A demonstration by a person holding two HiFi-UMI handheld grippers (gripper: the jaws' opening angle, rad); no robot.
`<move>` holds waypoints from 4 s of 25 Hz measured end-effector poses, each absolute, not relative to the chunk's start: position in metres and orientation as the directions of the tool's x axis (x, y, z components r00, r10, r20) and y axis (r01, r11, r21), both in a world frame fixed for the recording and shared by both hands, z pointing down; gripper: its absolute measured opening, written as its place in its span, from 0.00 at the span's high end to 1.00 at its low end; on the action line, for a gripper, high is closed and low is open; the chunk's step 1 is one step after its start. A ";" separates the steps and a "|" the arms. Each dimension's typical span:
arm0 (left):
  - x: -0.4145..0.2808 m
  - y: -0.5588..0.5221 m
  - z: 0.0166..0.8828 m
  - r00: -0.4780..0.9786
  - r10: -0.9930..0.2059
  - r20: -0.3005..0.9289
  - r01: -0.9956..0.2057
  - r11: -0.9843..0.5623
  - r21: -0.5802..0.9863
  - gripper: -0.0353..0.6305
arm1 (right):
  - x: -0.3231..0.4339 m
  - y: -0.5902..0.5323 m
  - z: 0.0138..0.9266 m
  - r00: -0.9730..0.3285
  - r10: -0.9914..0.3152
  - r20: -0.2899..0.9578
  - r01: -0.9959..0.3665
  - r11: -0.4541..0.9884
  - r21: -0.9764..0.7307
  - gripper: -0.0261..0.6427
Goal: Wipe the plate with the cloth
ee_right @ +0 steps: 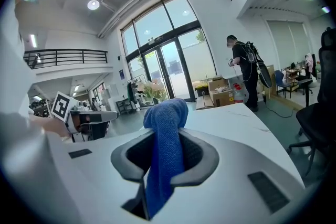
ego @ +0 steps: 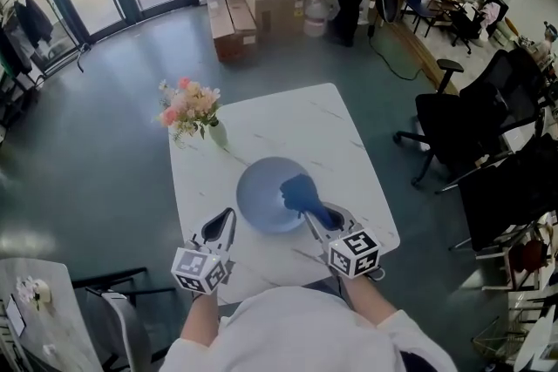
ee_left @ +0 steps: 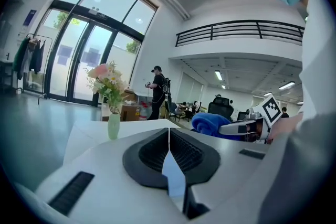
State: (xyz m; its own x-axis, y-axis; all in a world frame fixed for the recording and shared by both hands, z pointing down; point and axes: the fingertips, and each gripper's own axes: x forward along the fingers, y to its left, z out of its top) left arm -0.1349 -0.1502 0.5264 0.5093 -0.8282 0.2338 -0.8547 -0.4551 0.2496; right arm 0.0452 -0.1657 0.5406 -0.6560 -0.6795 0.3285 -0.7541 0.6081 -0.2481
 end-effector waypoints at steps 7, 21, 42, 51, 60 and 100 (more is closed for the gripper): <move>-0.135 -0.172 0.548 0.461 -0.846 0.266 -0.880 -0.399 0.256 0.90 | 0.046 -0.185 0.551 -0.660 -0.667 0.345 -0.750 0.612 -0.252 0.82; -0.137 -0.197 0.598 0.467 -0.800 0.377 -0.877 -0.364 0.313 0.90 | 0.031 -0.199 0.572 -0.665 -0.647 0.374 -0.745 0.610 -0.270 0.82; -0.153 -0.210 0.702 0.452 -0.680 0.577 -0.802 -0.027 0.596 0.72 | 0.036 -0.197 0.589 -0.648 -0.639 0.415 -0.758 0.591 -0.275 0.82; -0.145 -0.215 0.723 0.450 -0.648 0.614 -0.782 0.045 0.621 0.62 | 0.044 -0.195 0.591 -0.636 -0.647 0.420 -0.769 0.573 -0.282 0.82; -0.140 -0.219 0.742 0.435 -0.614 0.659 -0.799 0.075 0.597 0.62 | 0.044 -0.193 0.596 -0.635 -0.641 0.431 -0.770 0.571 -0.286 0.82; -0.148 -0.211 0.677 0.378 -0.747 0.546 -0.781 0.059 0.621 0.88 | 0.055 -0.190 0.577 -0.623 -0.678 0.391 -0.781 0.567 -0.262 0.82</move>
